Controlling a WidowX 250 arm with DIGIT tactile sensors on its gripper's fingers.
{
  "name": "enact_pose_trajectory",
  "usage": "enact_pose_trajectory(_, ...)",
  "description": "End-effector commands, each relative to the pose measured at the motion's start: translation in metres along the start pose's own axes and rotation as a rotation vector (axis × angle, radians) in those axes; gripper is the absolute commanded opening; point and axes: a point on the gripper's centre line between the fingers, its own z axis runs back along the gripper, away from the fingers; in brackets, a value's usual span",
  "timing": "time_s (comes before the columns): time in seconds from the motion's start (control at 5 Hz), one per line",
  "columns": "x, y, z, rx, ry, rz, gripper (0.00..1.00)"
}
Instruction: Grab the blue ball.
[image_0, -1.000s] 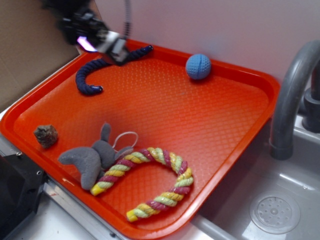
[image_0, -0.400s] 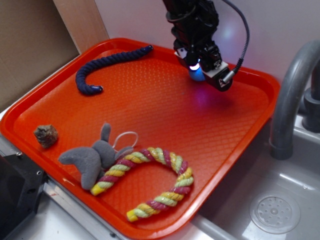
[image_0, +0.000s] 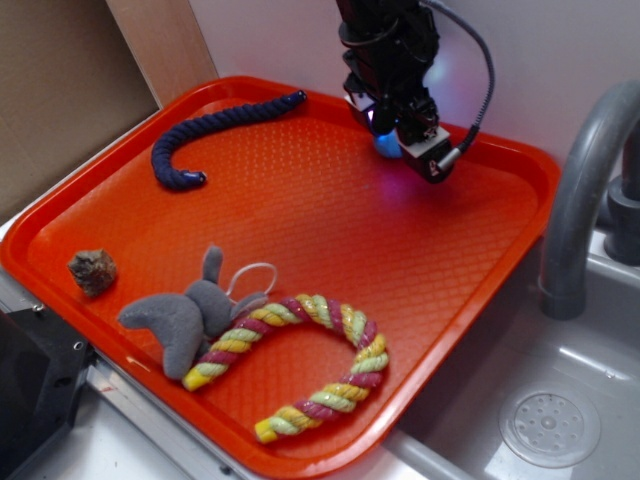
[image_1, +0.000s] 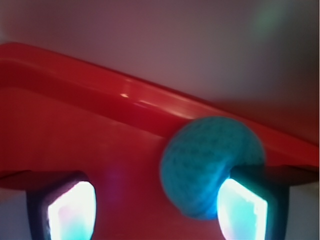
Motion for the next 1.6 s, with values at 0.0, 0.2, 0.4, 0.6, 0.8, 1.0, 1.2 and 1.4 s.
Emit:
enact_pose_trajectory(0.0,-0.008,0.025,0.034,0.019,-0.074,0.079,1.00)
enact_pose_trajectory(0.2,-0.009,0.032,0.034,0.014,-0.069,0.095,1.00)
enact_pose_trajectory(0.4,-0.012,0.046,0.031,0.012,-0.057,0.135,1.00)
enact_pose_trajectory(0.6,-0.007,0.034,0.023,-0.109,-0.032,0.105,1.00)
enact_pose_trajectory(0.8,-0.004,0.016,0.006,-0.069,0.030,0.023,1.00)
enact_pose_trajectory(1.0,0.000,0.011,-0.006,-0.044,0.015,0.027,0.46)
enact_pose_trajectory(1.2,-0.004,0.014,0.004,-0.061,0.025,0.028,0.00)
enact_pose_trajectory(1.4,-0.017,0.030,0.037,-0.084,0.049,0.128,0.00)
